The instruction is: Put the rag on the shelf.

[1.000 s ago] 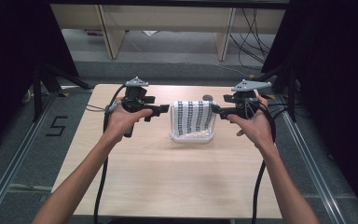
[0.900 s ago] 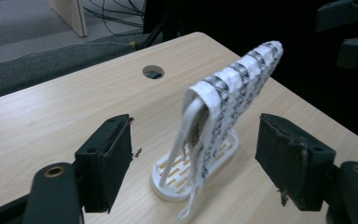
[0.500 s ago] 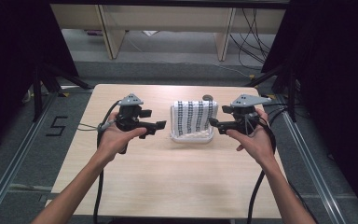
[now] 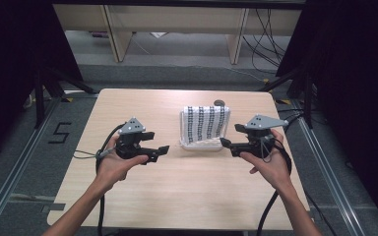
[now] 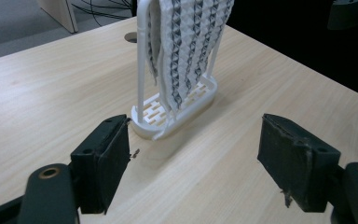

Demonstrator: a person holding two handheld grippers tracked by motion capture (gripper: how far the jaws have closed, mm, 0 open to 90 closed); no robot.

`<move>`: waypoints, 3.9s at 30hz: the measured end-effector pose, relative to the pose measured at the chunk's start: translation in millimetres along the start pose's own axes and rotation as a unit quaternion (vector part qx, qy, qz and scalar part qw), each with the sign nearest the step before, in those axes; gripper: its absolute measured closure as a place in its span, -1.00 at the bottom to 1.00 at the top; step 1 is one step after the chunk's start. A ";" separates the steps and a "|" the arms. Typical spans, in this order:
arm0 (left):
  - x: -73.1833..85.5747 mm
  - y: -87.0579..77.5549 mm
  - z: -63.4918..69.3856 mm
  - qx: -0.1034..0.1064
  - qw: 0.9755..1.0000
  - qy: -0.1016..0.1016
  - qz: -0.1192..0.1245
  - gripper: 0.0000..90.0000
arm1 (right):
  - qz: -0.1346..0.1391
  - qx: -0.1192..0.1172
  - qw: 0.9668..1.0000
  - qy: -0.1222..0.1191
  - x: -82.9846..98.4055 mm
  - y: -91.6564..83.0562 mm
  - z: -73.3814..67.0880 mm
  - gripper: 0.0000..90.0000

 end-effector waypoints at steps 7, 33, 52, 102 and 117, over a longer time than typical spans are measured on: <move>14.7 -2.8 3.9 -0.008 1.000 0.007 0.004 -0.47 | -0.007 0.001 1.000 0.004 14.8 3.2 -9.4 -0.37; 64.6 8.7 13.1 -0.013 0.999 0.033 -0.008 -0.47 | -0.029 -0.011 0.999 -0.011 70.1 16.5 -36.2 -0.36; 98.0 7.4 20.2 -0.010 0.999 0.042 -0.022 -0.47 | -0.039 -0.030 0.999 -0.001 94.3 18.8 -45.3 -0.37; 156.5 -3.2 44.8 -0.011 0.993 0.087 -0.074 -0.49 | -0.112 -0.037 0.993 -0.004 163.4 19.3 -68.1 -0.49; 160.5 0.4 44.0 -0.013 0.992 0.091 -0.082 -0.50 | -0.117 -0.035 0.992 -0.016 165.8 20.5 -66.8 -0.49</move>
Point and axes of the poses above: each handheld gripper's, and its own axes: y roughly forward along the jaws, x roughly out of its underside, z roughly to its right, the point moved 6 cm from there along y, roughly forward along the jaws, and after that the axes turned 8 degrees about -z, right-handed, at the moved point
